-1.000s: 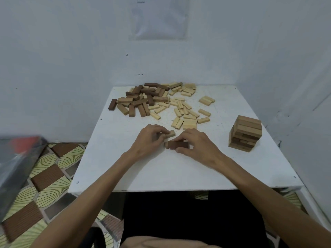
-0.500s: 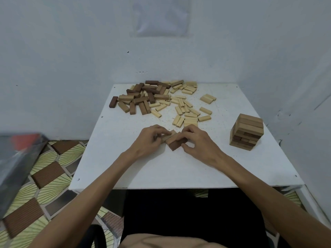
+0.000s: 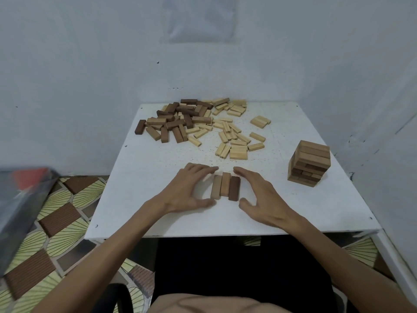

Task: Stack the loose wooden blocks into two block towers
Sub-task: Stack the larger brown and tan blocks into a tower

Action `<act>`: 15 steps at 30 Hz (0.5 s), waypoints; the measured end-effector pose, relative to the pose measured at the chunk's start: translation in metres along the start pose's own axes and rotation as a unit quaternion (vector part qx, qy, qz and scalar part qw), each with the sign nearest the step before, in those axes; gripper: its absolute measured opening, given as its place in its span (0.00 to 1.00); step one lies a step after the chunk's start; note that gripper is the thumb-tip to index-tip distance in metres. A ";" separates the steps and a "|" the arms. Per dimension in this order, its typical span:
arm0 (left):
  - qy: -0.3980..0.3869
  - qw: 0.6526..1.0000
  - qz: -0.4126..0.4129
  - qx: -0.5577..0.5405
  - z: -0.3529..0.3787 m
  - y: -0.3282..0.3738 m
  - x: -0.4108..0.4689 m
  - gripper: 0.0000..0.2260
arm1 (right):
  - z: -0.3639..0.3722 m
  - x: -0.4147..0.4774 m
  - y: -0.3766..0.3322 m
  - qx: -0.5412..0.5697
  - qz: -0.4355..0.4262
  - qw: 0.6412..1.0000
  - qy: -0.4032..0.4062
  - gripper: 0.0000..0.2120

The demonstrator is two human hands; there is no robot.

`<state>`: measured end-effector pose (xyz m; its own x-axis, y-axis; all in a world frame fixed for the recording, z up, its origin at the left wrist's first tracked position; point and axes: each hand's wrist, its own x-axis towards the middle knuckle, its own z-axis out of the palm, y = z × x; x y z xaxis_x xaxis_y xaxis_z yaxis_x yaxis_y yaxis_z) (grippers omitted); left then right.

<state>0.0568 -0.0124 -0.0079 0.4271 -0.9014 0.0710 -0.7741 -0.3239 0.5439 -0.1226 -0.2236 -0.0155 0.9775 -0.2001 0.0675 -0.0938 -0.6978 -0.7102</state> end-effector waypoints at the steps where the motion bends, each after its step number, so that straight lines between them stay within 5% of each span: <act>1: -0.001 1.000 -0.010 -0.010 -0.001 -0.002 0.000 0.39 | -0.001 0.000 0.002 -0.003 -0.005 1.000 -0.008 0.38; 15: 0.047 0.997 -0.024 -0.049 0.003 0.002 0.012 0.31 | -0.004 0.018 0.010 0.017 0.008 1.000 0.004 0.36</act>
<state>0.0589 -0.0247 -0.0080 0.5085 -0.8527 0.1192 -0.7038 -0.3320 0.6280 -0.1063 -0.2368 -0.0181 0.9744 -0.2166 0.0608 -0.1032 -0.6704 -0.7348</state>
